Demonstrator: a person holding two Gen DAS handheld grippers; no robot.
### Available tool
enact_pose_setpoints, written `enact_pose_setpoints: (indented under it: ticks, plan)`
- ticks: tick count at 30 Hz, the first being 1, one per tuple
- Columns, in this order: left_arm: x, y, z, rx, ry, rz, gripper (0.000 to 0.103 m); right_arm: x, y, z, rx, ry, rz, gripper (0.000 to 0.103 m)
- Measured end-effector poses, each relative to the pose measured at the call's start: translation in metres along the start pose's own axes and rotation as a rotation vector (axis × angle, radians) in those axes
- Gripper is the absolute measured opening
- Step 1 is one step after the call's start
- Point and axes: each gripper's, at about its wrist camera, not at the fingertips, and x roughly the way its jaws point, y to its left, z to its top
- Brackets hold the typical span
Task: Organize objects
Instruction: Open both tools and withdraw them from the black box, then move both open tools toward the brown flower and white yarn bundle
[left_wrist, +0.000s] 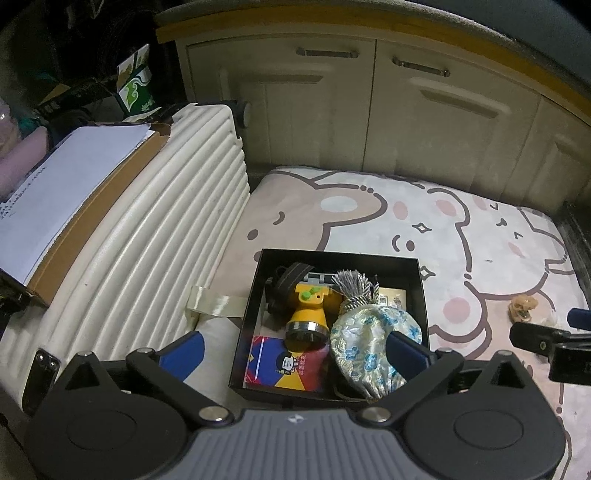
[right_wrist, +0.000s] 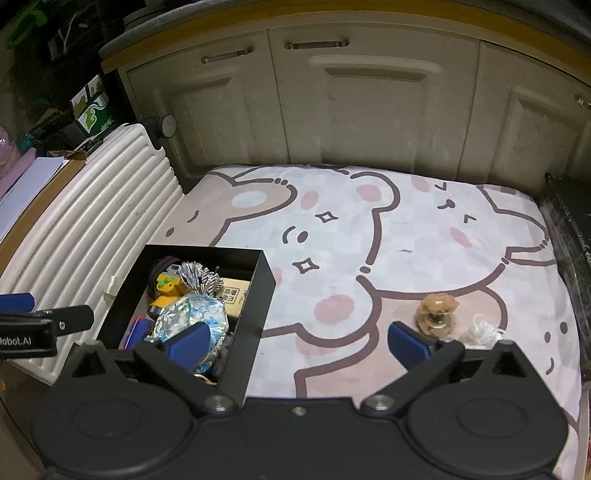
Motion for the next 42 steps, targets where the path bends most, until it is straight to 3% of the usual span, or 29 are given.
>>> enact_pose_setpoints:
  ticks: [11, 42]
  plan:
    - [0.008, -0.024, 0.001, 0.03, 0.01, -0.016, 0.103, -0.006, -0.029, -0.002, 0.04, -0.007, -0.031, 0.103]
    - [0.021, -0.131, 0.0, 0.139, -0.009, -0.154, 0.103, -0.044, -0.149, -0.03, 0.195, -0.029, -0.182, 0.103]
